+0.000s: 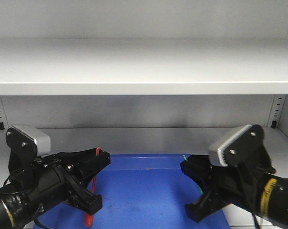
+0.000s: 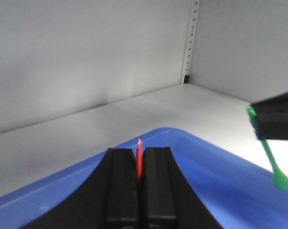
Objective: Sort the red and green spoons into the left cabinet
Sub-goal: 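Lower both spoons into the blue tray and open the left gripper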
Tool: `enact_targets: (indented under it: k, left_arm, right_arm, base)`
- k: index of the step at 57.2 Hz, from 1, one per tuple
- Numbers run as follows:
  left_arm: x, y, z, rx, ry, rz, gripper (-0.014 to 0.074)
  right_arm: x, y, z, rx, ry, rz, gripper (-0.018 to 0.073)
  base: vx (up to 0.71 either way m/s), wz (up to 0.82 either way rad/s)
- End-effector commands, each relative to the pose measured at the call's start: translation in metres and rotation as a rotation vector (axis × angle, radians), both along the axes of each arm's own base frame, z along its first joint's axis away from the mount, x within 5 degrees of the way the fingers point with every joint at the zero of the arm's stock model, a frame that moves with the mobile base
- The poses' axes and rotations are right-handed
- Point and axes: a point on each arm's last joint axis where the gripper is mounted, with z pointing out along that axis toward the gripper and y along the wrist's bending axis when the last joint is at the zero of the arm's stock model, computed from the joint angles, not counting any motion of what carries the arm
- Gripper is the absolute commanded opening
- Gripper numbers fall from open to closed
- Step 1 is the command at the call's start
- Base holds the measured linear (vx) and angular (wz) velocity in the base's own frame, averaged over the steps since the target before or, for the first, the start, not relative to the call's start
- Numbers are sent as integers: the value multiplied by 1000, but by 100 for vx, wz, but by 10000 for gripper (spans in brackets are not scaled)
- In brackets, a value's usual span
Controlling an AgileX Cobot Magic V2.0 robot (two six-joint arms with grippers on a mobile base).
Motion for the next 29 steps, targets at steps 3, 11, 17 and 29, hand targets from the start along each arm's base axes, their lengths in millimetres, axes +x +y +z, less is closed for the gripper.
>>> enact_targets:
  k: [3, 11, 17, 29]
  left_arm:
    - [-5, -2, 25, -96, -86, -29, 64]
    - [-4, -2, 25, -87, -87, -26, 155]
    - [-4, -1, 24, -77, -76, -18, 262]
    - [-1, 2, 15, 36, -53, 29, 499]
  right_arm:
    - [7, 15, 19, 30, -40, 17, 35]
    - [15, 29, 12, 35, -4, 45, 66]
    - [20, 32, 4, 25, 19, 47, 119]
    - [22, 29, 2, 6, 28, 13, 347]
  base:
    - [0, 0]
    - [0, 0]
    - [0, 0]
    - [0, 0]
